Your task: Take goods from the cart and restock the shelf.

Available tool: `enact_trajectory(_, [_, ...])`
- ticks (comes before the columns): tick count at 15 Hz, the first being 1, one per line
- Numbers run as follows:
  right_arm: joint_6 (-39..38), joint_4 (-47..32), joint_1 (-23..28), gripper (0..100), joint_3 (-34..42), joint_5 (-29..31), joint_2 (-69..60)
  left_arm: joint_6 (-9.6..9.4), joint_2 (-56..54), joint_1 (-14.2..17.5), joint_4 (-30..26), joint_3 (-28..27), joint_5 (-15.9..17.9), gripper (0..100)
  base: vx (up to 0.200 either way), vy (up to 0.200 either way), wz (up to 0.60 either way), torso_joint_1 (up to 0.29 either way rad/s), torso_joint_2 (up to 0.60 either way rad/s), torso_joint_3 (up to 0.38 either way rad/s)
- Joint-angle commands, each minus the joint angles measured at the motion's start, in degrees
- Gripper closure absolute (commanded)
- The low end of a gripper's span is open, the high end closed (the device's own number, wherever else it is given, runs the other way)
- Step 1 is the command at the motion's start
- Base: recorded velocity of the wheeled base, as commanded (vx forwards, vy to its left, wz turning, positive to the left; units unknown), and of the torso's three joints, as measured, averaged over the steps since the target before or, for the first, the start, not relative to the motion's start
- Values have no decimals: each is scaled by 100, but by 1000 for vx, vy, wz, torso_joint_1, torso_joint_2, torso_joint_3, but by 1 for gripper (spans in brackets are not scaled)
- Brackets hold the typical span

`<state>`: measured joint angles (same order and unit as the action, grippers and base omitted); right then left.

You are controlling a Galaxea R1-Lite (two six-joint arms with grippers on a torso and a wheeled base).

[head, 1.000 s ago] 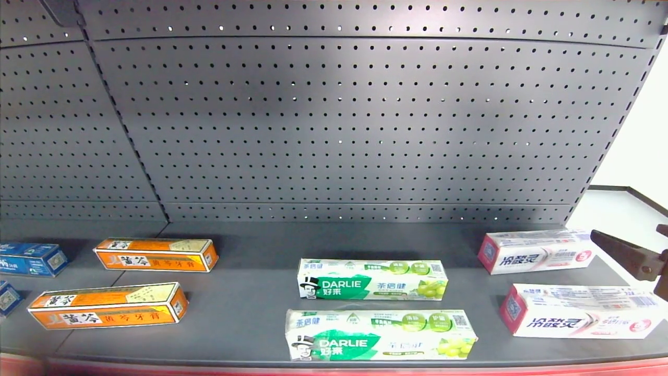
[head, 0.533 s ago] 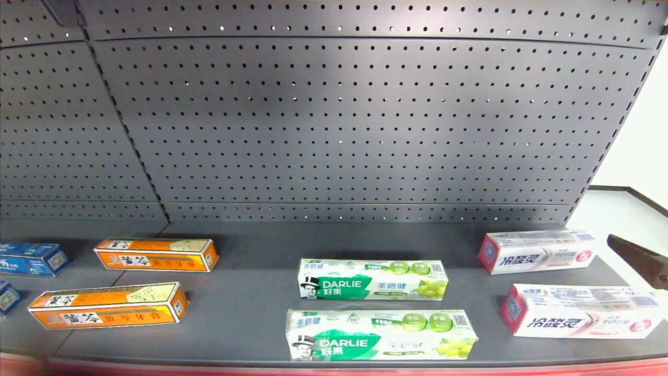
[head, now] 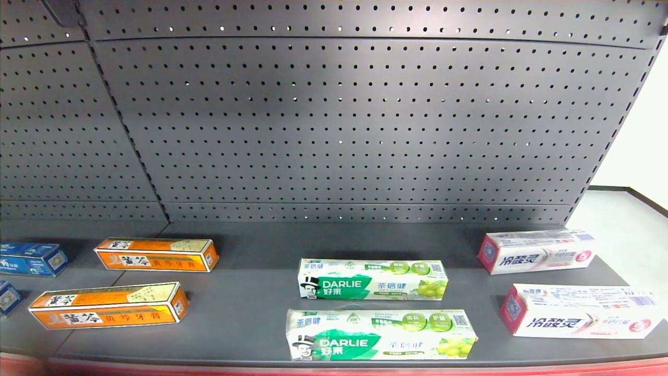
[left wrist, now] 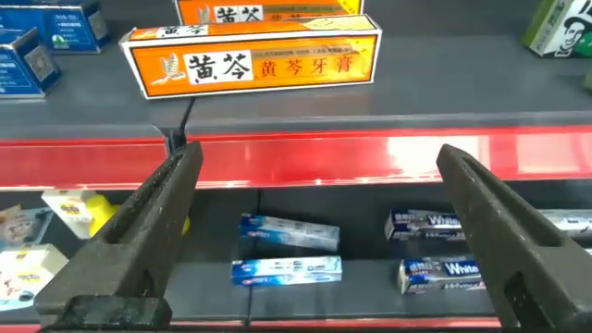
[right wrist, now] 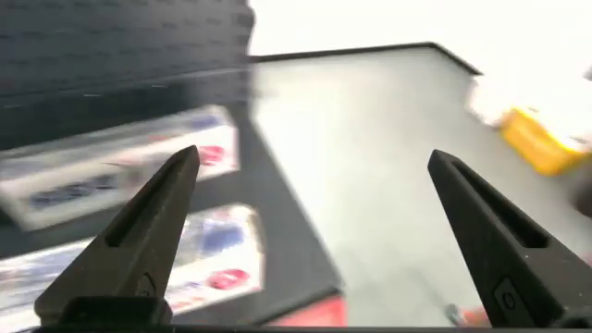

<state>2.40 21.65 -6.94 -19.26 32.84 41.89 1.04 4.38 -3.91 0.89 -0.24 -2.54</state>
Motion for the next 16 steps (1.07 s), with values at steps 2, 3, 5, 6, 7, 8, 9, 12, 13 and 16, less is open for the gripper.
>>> enact_trajectory(2, [41, -240, 228, 0, 854, 196, -1543, 2, 19, -4, -10, -2, 25, 0, 0, 0, 0, 0, 0, 0])
enact_trajectory(3, [76, -513, 166, 0, 1082, -23, -2000, -25, 19, -4, -19, -2, 51, 0, 0, 0, 0, 0, 0, 0])
enact_trajectory(5, [103, -1040, 228, 0, 1337, -111, -2826, -51, 28, -13, -45, -11, 218, 0, 0, 0, 0, 0, 0, 0])
enact_trajectory(6, [120, -1216, 245, 0, 1390, -129, -3037, -42, 28, -13, -54, -11, 218, 0, 0, 0, 0, 0, 0, 0])
enact_trajectory(7, [173, -1497, 386, 0, 1575, 12, -3600, -42, 28, -13, -54, -11, 218, 0, 0, 0, 0, 0, 0, 0])
enact_trajectory(8, [287, -1603, 606, 0, 1671, 38, -3943, -33, 28, -13, -45, -11, 218, 0, 0, 0, 0, 0, 0, 0])
enact_trajectory(9, [349, -1638, 702, 0, 1803, -129, -4189, -25, 28, -13, -45, -11, 218, 0, 0, 0, 0, 0, 0, 0])
enact_trajectory(12, [261, -1638, 694, 0, 1926, -1904, -4189, -42, 28, -13, -45, -11, 218, 0, 0, 0, 0, 0, 0, 0])
enact_trajectory(13, [111, -1708, 694, 0, 1926, -2572, -4189, -51, 28, -13, -45, -11, 218, 0, 0, 0, 0, 0, 0, 0])
enact_trajectory(16, [-108, -2033, 694, 0, 1821, -3495, -4189, -68, 28, -13, -45, -11, 254, 0, 0, 0, 0, 0, 0, 0])
